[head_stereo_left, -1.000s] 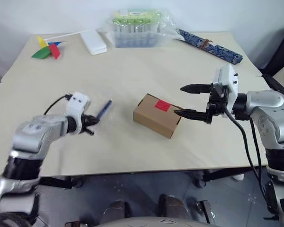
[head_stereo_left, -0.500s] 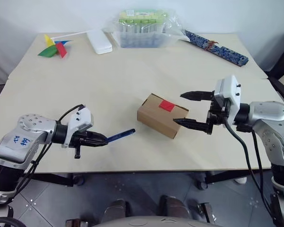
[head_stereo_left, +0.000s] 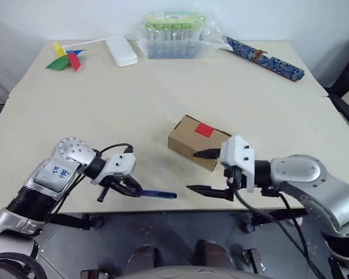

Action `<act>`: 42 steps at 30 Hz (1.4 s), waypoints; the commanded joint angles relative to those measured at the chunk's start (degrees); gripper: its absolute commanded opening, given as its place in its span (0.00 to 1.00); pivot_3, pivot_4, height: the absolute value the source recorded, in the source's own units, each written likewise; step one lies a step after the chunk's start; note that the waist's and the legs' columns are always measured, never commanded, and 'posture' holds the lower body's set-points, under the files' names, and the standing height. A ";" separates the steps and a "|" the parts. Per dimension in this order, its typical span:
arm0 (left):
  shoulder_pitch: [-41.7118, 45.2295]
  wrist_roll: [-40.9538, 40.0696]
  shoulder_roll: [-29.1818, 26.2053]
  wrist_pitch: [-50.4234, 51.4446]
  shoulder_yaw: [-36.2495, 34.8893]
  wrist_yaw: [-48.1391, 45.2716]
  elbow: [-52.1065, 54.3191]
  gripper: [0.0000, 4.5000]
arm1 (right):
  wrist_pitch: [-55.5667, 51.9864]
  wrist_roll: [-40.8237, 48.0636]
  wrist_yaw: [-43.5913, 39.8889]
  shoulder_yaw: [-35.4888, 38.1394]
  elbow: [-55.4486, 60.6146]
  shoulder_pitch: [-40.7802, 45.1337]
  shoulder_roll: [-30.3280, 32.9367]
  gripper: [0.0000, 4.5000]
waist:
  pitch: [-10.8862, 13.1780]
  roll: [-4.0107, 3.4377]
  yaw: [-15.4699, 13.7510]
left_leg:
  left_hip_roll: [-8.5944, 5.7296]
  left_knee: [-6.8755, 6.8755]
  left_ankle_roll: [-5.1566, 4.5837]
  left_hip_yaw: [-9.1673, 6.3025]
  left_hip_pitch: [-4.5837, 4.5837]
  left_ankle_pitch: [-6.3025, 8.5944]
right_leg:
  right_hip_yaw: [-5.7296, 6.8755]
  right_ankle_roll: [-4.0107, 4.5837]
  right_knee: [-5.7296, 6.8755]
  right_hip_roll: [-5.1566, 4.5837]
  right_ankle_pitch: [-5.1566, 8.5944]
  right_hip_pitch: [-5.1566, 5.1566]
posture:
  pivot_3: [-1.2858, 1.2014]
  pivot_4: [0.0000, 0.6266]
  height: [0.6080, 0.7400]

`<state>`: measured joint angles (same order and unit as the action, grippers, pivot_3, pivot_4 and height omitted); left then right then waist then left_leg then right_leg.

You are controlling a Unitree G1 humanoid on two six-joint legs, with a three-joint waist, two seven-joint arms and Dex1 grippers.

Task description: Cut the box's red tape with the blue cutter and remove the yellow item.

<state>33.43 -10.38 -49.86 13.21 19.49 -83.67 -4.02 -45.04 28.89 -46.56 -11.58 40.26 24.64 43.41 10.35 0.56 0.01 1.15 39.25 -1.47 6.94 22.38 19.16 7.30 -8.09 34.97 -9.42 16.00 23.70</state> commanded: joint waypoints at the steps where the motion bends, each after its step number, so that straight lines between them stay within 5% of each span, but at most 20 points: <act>1: -0.06 1.84 -0.20 -3.82 0.05 -1.51 -0.50 0.08 | 0.80 -4.01 1.62 -5.44 2.53 1.36 -0.87 0.63 | 0.00 0.00 0.12 | 0.00 0.00 0.00 0.00 -0.01 0.00 | 0.00 0.00 0.01 0.00 0.00 0.00 | 0.52 0.24 1.00; 9: -0.16 6.23 0.90 -2.27 1.43 1.10 -1.26 0.08 | 1.19 -14.38 1.39 -17.21 -1.93 5.04 -1.47 0.01 | -0.02 -0.02 0.12 | 0.01 0.05 -0.01 0.00 -0.05 0.00 | -0.02 0.00 0.06 0.00 0.00 -0.05 | 0.52 0.24 1.00; 42: -2.06 8.50 1.38 5.93 2.78 2.04 5.37 0.08 | 13.99 -29.62 -4.73 -26.00 -15.83 5.95 -9.25 0.00 | -0.07 -0.09 0.02 | 0.08 0.70 -0.23 -0.27 -0.11 0.10 | -0.15 0.02 0.29 -0.03 0.01 -0.28 | 0.52 0.24 1.00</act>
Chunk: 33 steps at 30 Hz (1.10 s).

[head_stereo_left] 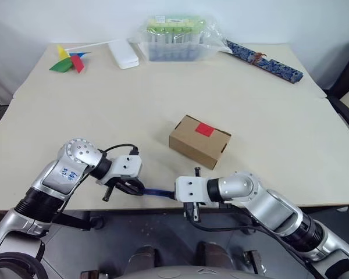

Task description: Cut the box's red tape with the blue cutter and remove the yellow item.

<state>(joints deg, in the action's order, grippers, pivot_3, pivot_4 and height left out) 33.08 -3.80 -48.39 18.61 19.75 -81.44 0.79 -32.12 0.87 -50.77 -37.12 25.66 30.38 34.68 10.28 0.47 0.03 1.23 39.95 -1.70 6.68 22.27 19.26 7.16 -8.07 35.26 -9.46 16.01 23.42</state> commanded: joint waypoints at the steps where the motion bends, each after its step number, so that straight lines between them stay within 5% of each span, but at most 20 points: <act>1: -1.73 1.97 -0.10 0.70 2.51 -0.17 0.67 0.08 | 1.54 -1.96 -0.54 -0.60 -2.18 0.63 -1.30 0.00 | 0.00 0.00 0.01 | 0.00 0.00 0.00 -0.01 0.00 0.00 | -0.01 0.00 0.00 0.00 0.00 0.00 | 0.52 0.24 1.00; 22: -0.84 2.69 0.84 0.42 2.57 -0.91 -0.62 0.08 | 6.93 -6.93 -0.66 -1.30 -13.20 5.06 -12.99 0.00 | -0.04 -0.06 0.09 | 0.01 0.02 0.00 -0.06 -0.08 0.02 | -0.12 0.01 0.20 0.00 0.01 0.06 | 0.52 0.24 1.00; 27: -1.13 2.46 1.93 -0.46 1.10 1.27 -1.77 0.08 | 3.88 -3.47 -1.63 5.53 -7.98 5.30 -11.56 0.00 | -0.03 -0.06 -0.11 | 0.01 0.02 0.00 -0.06 -0.06 0.03 | -0.12 0.01 0.20 0.00 0.01 0.07 | 0.52 0.24 1.00; 31: -1.53 0.34 3.82 -4.92 -3.53 3.97 -4.30 0.08 | -9.01 7.06 -3.43 17.62 1.87 4.57 -9.55 0.00 | -0.03 -0.07 -0.70 | 0.24 0.10 -0.02 -0.11 -0.04 0.04 | -0.12 0.01 0.19 -0.03 0.00 0.03 | 0.52 0.24 1.00; 33: -1.65 -0.76 5.01 -7.41 -5.85 5.51 -5.23 0.08 | -16.37 12.26 -3.66 22.83 5.37 5.36 -8.61 0.13 | -0.03 -0.07 -0.89 | 0.29 0.13 -0.05 -0.11 -0.01 0.05 | -0.11 0.03 0.17 -0.03 -0.01 0.04 | 0.52 0.24 1.00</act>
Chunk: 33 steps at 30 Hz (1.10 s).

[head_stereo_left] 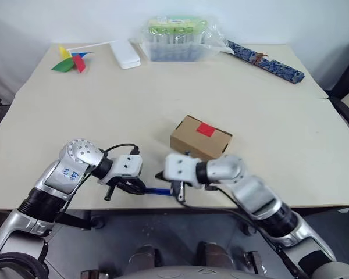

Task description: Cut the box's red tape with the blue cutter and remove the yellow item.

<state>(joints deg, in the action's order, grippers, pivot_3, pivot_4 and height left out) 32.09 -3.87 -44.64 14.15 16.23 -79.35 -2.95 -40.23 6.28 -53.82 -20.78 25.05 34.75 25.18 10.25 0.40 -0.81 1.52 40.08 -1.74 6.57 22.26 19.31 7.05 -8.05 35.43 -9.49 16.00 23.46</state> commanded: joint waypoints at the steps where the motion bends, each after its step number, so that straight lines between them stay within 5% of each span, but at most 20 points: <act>1: -0.63 -1.12 1.75 -4.06 -3.37 4.26 -1.82 0.08 | -11.51 8.95 -0.14 8.90 6.97 1.87 1.10 0.18 | 0.00 0.00 -0.09 | 0.01 0.00 0.00 0.00 0.01 0.00 | 0.00 0.01 -0.01 0.00 0.00 0.01 | 0.52 0.24 1.00; 8: 1.00 -5.16 4.36 -10.10 -11.26 9.60 -2.95 0.08 | -25.07 18.24 1.41 20.84 3.55 12.96 6.24 0.68 | 0.02 -0.01 0.85 | 0.07 -0.04 0.00 0.07 0.18 0.06 | 0.07 0.06 0.04 0.01 -0.03 0.27 | 0.52 0.24 1.00; 13: 5.32 -5.15 7.58 -16.21 -14.67 15.49 -6.83 0.08 | -28.31 19.49 2.98 21.58 -4.23 20.48 10.38 0.99 | 0.03 -0.01 1.05 | -0.03 -0.11 0.01 0.17 0.18 0.13 | 0.26 0.04 0.01 0.03 -0.04 0.28 | 0.52 0.24 1.00; 25: 14.54 -3.50 14.05 -39.31 -15.85 22.01 -21.07 0.08 | -44.56 24.45 7.21 20.27 -21.68 35.77 7.40 0.99 | 0.03 0.00 1.25 | -0.09 -0.14 0.03 0.36 0.26 0.15 | 0.47 0.03 -0.01 0.03 -0.05 0.30 | 0.52 0.24 1.00; 33: 14.66 -4.86 15.15 -42.20 -14.17 18.81 -22.65 0.08 | -43.58 26.37 7.52 19.13 -25.07 37.69 5.25 0.99 | 0.03 0.00 1.52 | -0.15 -0.11 0.04 0.33 0.51 0.14 | 0.65 0.00 -0.04 0.03 -0.06 0.39 | 0.52 0.24 1.00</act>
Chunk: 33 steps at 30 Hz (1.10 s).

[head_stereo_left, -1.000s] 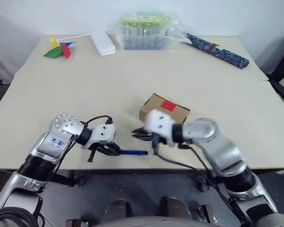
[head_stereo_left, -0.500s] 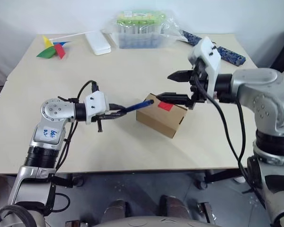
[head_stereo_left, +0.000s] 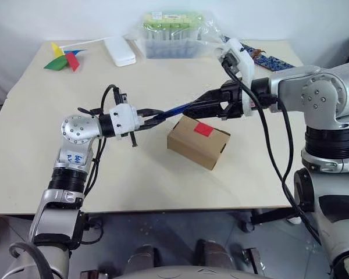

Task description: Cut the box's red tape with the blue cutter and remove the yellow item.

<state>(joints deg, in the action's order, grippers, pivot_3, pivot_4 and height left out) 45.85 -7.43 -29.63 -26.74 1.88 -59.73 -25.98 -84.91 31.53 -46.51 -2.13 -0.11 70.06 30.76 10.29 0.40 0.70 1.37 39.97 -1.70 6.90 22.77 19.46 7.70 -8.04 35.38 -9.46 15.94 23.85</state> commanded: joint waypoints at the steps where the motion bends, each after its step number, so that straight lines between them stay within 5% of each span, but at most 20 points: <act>1: 0.81 -1.49 0.26 -1.30 0.22 -0.96 0.62 0.08 | 1.35 1.24 0.22 0.28 -0.26 2.51 -0.57 0.99 | 0.00 0.00 0.03 | -0.01 0.00 0.00 -0.01 0.02 0.00 | 0.01 0.00 -0.03 0.00 0.00 0.00 | 0.52 0.24 1.00; 18: 0.72 -3.67 1.09 2.10 -0.96 0.01 3.66 0.08 | 2.85 2.45 1.48 -0.95 -4.19 3.30 -3.59 0.99 | 0.00 0.00 0.94 | -0.01 -0.01 0.02 -0.11 0.11 -0.01 | 0.10 -0.02 -0.08 0.00 -0.01 0.02 | 0.52 0.24 1.00; 21: 0.51 -4.23 0.93 3.08 -1.16 0.11 4.51 0.08 | 2.92 2.67 1.74 -0.36 -4.70 3.83 -3.80 0.86 | 0.00 0.00 0.92 | -0.01 0.00 0.02 -0.12 0.12 -0.01 | 0.10 -0.03 -0.08 0.00 -0.01 0.02 | 0.52 0.24 1.00; 31: -0.85 -4.74 -0.22 3.33 -1.08 -0.72 5.12 0.08 | 3.36 3.17 0.10 -1.91 -4.00 3.25 -0.57 0.09 | 0.00 0.00 0.94 | -0.02 -0.01 0.02 -0.13 0.14 -0.01 | 0.10 -0.03 -0.11 0.00 -0.01 0.02 | 0.52 0.24 1.00; 33: -0.86 -4.74 -0.49 3.45 -1.10 -0.73 4.77 0.08 | 3.82 3.13 -0.14 -2.25 -4.49 3.45 0.08 0.04 | 0.00 0.00 0.93 | -0.02 -0.01 0.02 -0.13 0.14 -0.01 | 0.11 -0.03 -0.12 0.00 -0.01 0.02 | 0.52 0.24 1.00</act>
<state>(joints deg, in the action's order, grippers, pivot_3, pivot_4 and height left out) 45.35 -11.08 -28.81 -22.97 2.19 -60.49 -22.80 -82.23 34.87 -46.55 -5.04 -5.78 71.85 28.74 10.29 0.39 1.63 1.35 39.96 -1.68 6.78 22.91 19.45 7.81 -8.07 35.26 -9.45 15.93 23.87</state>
